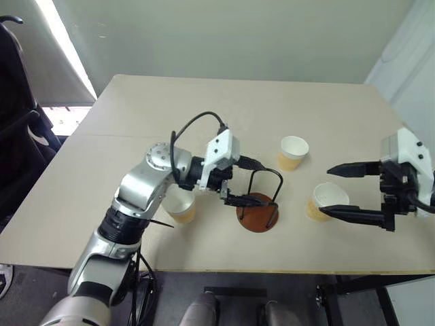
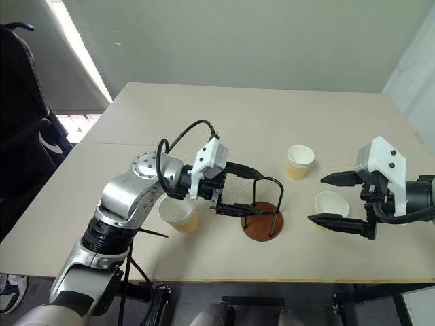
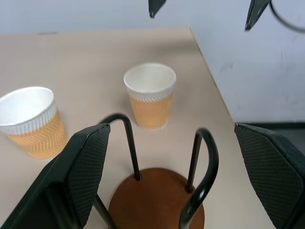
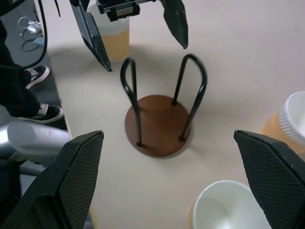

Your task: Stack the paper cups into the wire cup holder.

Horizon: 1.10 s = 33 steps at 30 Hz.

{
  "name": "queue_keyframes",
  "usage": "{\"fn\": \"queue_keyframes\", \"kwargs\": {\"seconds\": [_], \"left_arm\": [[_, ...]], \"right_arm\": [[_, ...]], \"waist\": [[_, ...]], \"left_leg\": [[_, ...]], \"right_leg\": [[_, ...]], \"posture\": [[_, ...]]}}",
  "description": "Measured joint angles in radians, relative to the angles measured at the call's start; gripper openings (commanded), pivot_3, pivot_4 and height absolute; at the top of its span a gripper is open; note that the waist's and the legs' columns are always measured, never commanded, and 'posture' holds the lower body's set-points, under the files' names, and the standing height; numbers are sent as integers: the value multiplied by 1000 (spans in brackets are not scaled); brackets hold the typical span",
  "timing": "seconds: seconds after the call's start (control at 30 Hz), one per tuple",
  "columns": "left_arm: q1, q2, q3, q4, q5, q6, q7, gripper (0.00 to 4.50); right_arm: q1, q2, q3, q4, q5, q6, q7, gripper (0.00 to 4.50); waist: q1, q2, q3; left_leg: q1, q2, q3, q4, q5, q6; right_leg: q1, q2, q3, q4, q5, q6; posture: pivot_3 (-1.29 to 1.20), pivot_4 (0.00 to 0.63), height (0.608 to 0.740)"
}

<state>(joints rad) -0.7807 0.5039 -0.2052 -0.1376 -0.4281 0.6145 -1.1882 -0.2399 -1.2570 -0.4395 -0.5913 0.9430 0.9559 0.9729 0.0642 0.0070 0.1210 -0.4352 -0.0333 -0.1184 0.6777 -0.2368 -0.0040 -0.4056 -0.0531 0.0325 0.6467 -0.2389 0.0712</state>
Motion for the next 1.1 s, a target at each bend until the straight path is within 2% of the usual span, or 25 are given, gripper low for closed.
{"fn": "queue_keyframes", "kwargs": {"seconds": [0.23, 0.37, 0.53, 0.83, 1.1], "left_arm": [[-54, 76, 101, 52, -20, 10, 34, 4478], [-60, 165, 140, 146, 9, -41, 32, 4478], [-55, 223, 164, 197, 27, -76, 32, 4478], [-22, 238, 189, 200, 17, -85, 32, 4478], [-19, 253, 194, 208, 0, -78, 11, 4478]], "right_arm": [[-114, -1, 87, 89, -91, -68, -15, 4500], [-221, 25, 201, 176, -192, -153, -19, 4500], [-336, 67, 339, 293, -322, -248, 8, 4500], [-511, 172, 617, 546, -648, -482, 113, 4500], [-644, 299, 717, 768, -849, -662, 173, 4500]], "waist": [[-4, 0, 0], [-8, 0, 0], [-8, 0, 0], [-13, 0, 0], [-13, 0, 0]], "left_leg": [[0, 0, 0, 0, 0, 0], [1, 0, -1, 0, 0, 0], [0, 0, -2, 1, 0, 1], [-1, 0, -2, 0, 0, 1], [-1, 0, -2, -1, -1, 1]], "right_leg": [[0, 0, 0, 0, 0, 0], [0, 0, 0, 0, 0, 0], [-1, 0, 0, -1, 0, 0], [-2, 0, -1, 0, 0, -1], [-3, 0, -1, 0, 1, -3]], "posture": [[0, 150, 740], [0, 150, 740], [0, 150, 740], [0, 150, 740], [0, 150, 740]]}}
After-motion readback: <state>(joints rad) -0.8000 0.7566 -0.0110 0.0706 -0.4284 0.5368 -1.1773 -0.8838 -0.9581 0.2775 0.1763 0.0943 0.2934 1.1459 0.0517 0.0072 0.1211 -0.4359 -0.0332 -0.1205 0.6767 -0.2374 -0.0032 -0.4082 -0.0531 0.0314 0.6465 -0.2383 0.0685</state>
